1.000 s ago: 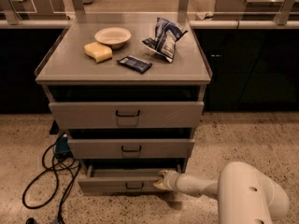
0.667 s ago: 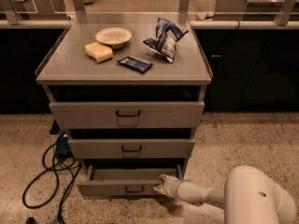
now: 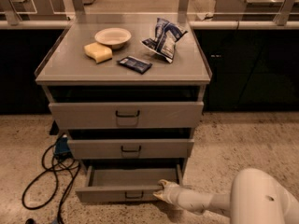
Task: Open bottom drawer
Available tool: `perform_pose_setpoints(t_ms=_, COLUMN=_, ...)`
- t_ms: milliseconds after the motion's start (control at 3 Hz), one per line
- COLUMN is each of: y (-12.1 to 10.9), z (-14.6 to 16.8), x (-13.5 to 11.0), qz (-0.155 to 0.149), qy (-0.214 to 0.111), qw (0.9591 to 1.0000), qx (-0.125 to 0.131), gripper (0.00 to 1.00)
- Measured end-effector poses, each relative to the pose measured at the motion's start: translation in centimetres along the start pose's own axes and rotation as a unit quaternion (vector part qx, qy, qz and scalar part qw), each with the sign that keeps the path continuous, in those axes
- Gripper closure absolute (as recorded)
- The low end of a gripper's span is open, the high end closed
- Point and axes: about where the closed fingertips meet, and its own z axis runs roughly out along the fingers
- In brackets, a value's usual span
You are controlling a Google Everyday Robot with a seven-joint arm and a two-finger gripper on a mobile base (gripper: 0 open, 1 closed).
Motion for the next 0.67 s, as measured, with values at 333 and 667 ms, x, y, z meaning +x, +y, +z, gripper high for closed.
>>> perform_pose_setpoints(t_ms=333, y=-0.2, z=-0.4, x=-0.5, qz=0.000, qy=0.000, qw=1.0000, qx=0.000, gripper=1.00)
perform_pose_setpoints(t_ms=667, y=2.0, z=-1.4, x=0.6, qz=0.003, qy=-0.006, qw=0.9999, qx=0.008, gripper=1.00)
